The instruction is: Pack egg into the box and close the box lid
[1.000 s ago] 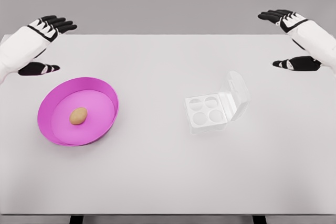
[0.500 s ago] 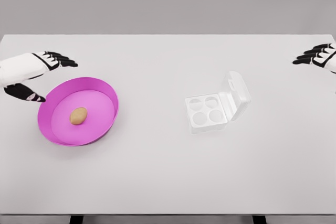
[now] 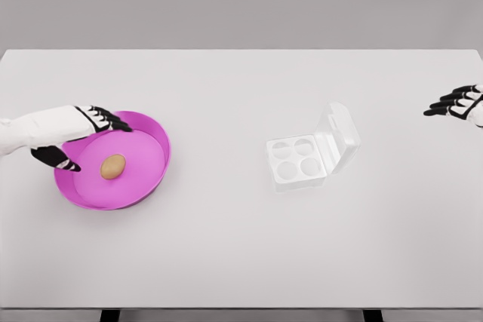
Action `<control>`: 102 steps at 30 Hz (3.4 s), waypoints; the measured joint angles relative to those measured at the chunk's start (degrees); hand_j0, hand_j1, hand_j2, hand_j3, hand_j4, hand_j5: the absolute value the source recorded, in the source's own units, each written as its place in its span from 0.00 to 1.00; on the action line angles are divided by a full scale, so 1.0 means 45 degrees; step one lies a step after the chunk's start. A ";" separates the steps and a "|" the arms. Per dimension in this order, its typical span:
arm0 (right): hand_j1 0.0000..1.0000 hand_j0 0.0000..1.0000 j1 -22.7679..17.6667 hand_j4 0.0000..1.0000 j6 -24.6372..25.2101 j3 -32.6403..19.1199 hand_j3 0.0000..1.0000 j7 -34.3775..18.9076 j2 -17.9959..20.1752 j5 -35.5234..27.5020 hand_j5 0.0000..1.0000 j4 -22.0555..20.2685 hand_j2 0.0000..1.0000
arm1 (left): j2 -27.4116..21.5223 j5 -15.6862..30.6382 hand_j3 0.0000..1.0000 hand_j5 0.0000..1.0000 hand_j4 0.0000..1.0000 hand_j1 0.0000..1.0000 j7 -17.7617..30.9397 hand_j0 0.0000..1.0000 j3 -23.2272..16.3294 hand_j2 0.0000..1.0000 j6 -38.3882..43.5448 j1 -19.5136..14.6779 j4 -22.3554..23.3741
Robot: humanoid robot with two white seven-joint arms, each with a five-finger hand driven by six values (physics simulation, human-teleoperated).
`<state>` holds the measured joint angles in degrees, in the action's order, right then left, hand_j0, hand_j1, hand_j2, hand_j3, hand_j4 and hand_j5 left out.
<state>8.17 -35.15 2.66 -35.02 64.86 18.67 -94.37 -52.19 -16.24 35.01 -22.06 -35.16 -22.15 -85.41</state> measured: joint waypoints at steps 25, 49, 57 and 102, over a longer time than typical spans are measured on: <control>1.00 1.00 0.1445 1.00 0.0001 0.2502 1.00 0.0000 -0.1676 0.1041 1.00 0.0333 1.00 | 0.0048 -0.1260 0.90 0.90 0.90 0.90 0.0001 0.90 -0.0689 0.90 0.0003 0.0000 -0.0209; 1.00 1.00 0.1543 1.00 0.0001 0.2556 1.00 0.0000 -0.1940 0.1031 1.00 0.1065 1.00 | 0.0504 -0.2050 0.85 0.85 0.85 0.85 0.0001 0.85 -0.0803 0.85 0.0004 -0.0039 -0.0373; 1.00 1.00 0.1543 1.00 0.0001 0.2556 1.00 0.0000 -0.1919 0.1031 1.00 0.1061 1.00 | 0.0637 -0.2163 0.86 0.86 0.86 0.86 0.0001 0.86 -0.0857 0.86 0.0004 -0.0020 -0.0373; 1.00 1.00 0.1543 1.00 0.0001 0.2536 1.00 0.0000 -0.1911 0.0948 1.00 0.1093 1.00 | 0.0646 -0.2185 0.50 0.50 0.50 0.50 -0.0003 0.50 -0.1057 0.50 0.0002 0.0019 -0.0331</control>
<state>15.12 -35.15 14.07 -35.02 56.26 22.94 -89.45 -49.28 -26.07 35.00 -26.82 -35.15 -22.06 -86.90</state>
